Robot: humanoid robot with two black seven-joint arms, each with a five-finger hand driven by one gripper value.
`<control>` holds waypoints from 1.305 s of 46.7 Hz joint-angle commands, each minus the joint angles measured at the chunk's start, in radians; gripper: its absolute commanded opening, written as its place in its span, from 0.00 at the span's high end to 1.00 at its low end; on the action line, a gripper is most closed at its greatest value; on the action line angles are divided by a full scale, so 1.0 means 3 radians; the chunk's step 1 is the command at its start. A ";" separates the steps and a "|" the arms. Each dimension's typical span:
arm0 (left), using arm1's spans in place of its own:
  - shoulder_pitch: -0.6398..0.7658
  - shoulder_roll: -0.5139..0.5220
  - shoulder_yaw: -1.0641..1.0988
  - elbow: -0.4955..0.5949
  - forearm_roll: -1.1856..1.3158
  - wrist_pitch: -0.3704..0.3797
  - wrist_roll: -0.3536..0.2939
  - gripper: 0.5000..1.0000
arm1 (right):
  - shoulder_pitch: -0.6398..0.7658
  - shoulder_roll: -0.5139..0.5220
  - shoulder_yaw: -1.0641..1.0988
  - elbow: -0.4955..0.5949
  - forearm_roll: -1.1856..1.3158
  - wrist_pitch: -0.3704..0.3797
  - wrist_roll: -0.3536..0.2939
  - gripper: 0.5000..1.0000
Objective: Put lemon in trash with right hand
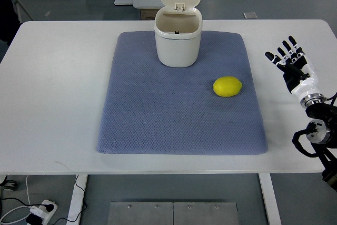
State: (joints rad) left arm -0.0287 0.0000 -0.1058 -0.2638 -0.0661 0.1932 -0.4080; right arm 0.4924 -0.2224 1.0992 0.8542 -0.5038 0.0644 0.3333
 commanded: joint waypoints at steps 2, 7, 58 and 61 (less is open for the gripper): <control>0.0004 0.0000 0.0000 0.0000 0.0000 0.0000 0.0000 0.00 | 0.0000 -0.0005 0.0002 0.0001 0.0007 0.0000 0.0004 0.00; 0.0004 0.0000 0.0000 0.0000 0.0000 0.0000 0.0000 0.00 | 0.0000 -0.0005 0.0002 0.0001 0.0007 0.0000 0.0004 0.00; 0.0019 0.0000 -0.0005 0.0000 -0.0005 0.0005 0.0000 0.00 | 0.0077 0.0000 -0.0059 -0.0020 0.0043 0.0092 -0.0027 0.00; 0.0024 0.0000 -0.0005 0.0000 -0.0005 0.0005 0.0000 0.00 | 0.0112 -0.0010 -0.0125 -0.0030 0.0048 0.0184 -0.0027 0.00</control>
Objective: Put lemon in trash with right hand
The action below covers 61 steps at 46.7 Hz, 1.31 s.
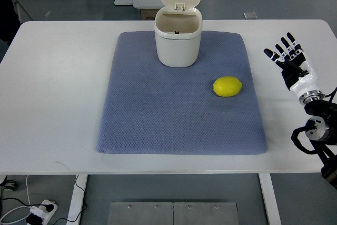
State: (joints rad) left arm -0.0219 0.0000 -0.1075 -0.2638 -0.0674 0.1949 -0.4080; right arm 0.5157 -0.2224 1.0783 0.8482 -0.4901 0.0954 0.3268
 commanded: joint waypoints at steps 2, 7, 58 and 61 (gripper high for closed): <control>0.0001 0.0000 0.0000 0.0000 0.0000 0.0000 0.0000 0.00 | 0.0065 -0.0010 -0.0071 -0.0020 -0.0002 0.0101 -0.0005 0.00; 0.0001 0.0000 0.0000 0.0000 0.0000 0.0000 0.0000 0.00 | 0.0081 -0.0010 -0.0081 -0.0041 0.0003 0.0111 -0.0005 0.00; 0.0001 0.0000 0.0000 0.0000 0.0000 0.0000 0.0000 0.00 | 0.0525 -0.0251 -0.0981 -0.0255 -0.0013 0.0193 0.0158 0.00; 0.0001 0.0000 0.0000 0.0000 0.0005 0.0000 0.0000 0.00 | 0.0602 -0.0266 -0.1165 -0.0255 -0.0018 0.0203 0.0168 0.00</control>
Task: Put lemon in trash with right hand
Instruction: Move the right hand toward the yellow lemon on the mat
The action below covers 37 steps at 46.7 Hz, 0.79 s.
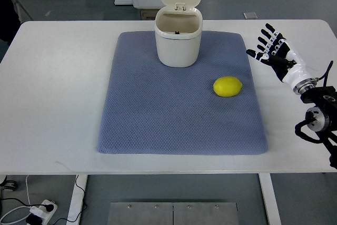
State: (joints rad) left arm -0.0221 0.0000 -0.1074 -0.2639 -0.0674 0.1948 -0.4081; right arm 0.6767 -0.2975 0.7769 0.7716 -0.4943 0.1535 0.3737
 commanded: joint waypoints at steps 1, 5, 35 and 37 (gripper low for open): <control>-0.0003 0.0000 0.0000 0.0000 0.0000 0.0000 0.0000 0.00 | 0.0091 -0.0036 -0.0227 0.0000 -0.0004 0.0015 0.0038 0.00; 0.0002 0.0000 0.0000 0.0000 0.0000 0.0000 0.0000 0.00 | 0.0173 -0.0148 -0.0544 0.0005 -0.0014 0.0015 0.0247 0.00; 0.0002 0.0000 0.0000 0.0000 0.0000 0.0000 0.0000 0.00 | 0.0388 -0.0205 -0.1700 -0.0005 -0.0040 -0.0016 0.0791 0.00; 0.0002 0.0000 0.0000 0.0000 0.0000 0.0000 0.0000 0.00 | 0.0388 -0.0205 -0.1736 -0.0005 -0.0040 -0.0010 0.0791 0.00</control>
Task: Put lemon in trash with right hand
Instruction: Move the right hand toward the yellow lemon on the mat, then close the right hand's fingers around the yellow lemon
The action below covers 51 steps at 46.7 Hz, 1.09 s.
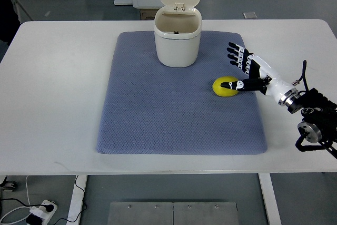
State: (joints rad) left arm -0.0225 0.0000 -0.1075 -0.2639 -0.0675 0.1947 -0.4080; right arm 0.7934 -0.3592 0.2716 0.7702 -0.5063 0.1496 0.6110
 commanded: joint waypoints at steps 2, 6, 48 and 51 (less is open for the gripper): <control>-0.0002 0.0000 0.0000 0.0000 0.0000 0.0000 0.0000 0.00 | -0.0006 0.0001 -0.0092 -0.0001 0.0000 -0.0003 0.0000 0.00; 0.0003 0.0000 0.0000 0.0000 0.0000 0.0000 0.0000 0.00 | -0.0011 0.0001 -0.0144 -0.0001 0.0000 -0.0003 0.0000 0.00; -0.0002 0.0000 0.0000 0.0000 0.0000 0.0000 0.0000 0.00 | -0.0032 0.0047 -0.0174 -0.0123 0.0031 -0.0023 0.0000 0.09; -0.0002 0.0000 0.0000 0.0000 0.0000 0.0000 0.0000 0.00 | -0.0027 0.0057 -0.0174 -0.0139 0.0031 -0.0023 0.0000 0.10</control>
State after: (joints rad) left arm -0.0223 0.0000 -0.1073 -0.2638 -0.0674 0.1948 -0.4080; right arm 0.7839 -0.3442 0.2194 0.7326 -0.4971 0.1430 0.6109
